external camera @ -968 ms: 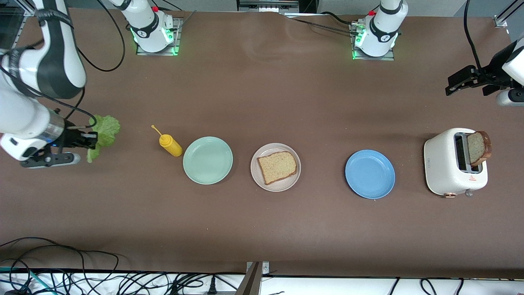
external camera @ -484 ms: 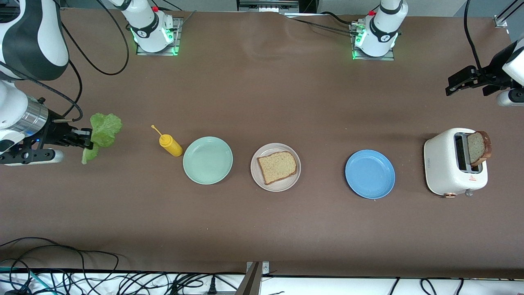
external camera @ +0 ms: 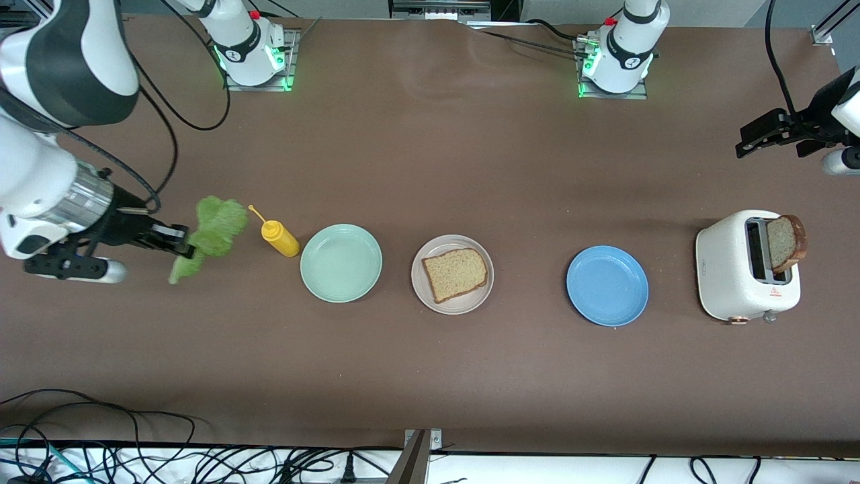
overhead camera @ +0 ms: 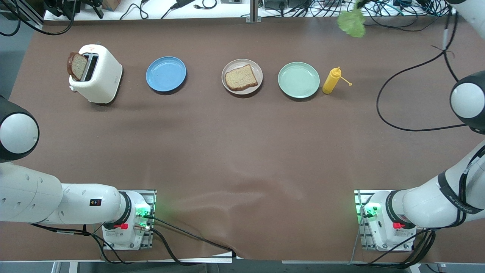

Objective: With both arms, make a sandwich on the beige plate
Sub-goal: 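Lift the lettuce leaf with the right gripper, then carry the lettuce leaf over the bread on the beige plate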

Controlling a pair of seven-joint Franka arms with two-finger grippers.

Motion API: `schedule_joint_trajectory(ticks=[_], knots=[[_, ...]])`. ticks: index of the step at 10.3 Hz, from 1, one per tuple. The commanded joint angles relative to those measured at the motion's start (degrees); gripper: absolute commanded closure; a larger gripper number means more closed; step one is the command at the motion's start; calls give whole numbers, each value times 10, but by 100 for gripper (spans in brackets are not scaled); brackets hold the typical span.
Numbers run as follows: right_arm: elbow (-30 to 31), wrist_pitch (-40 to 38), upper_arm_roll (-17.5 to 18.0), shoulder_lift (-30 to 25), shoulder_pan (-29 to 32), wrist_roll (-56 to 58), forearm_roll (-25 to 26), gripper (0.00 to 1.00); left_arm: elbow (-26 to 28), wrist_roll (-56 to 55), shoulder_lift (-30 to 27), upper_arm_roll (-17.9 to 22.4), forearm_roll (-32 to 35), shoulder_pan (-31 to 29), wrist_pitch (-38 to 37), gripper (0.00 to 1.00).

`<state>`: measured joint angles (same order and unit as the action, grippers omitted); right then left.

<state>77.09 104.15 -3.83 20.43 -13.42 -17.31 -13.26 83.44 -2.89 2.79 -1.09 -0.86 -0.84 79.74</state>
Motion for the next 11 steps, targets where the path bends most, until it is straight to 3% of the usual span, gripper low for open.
schedule_joint_trajectory(ticks=[1,4,9,11], knots=[[-24,34,-1,29,-52,-109,-16,100,-13,13,6,-4,9,-6,-5,0],[-24,108,-4,102,-133,-272,-9,100,-12,13,6,-5,9,-6,-4,0],[-25,361,-3,243,-212,-478,-10,100,-12,13,6,-4,9,-9,1,0],[-25,416,-4,277,-243,-532,-12,100,-11,13,6,-4,9,-9,1,0]])
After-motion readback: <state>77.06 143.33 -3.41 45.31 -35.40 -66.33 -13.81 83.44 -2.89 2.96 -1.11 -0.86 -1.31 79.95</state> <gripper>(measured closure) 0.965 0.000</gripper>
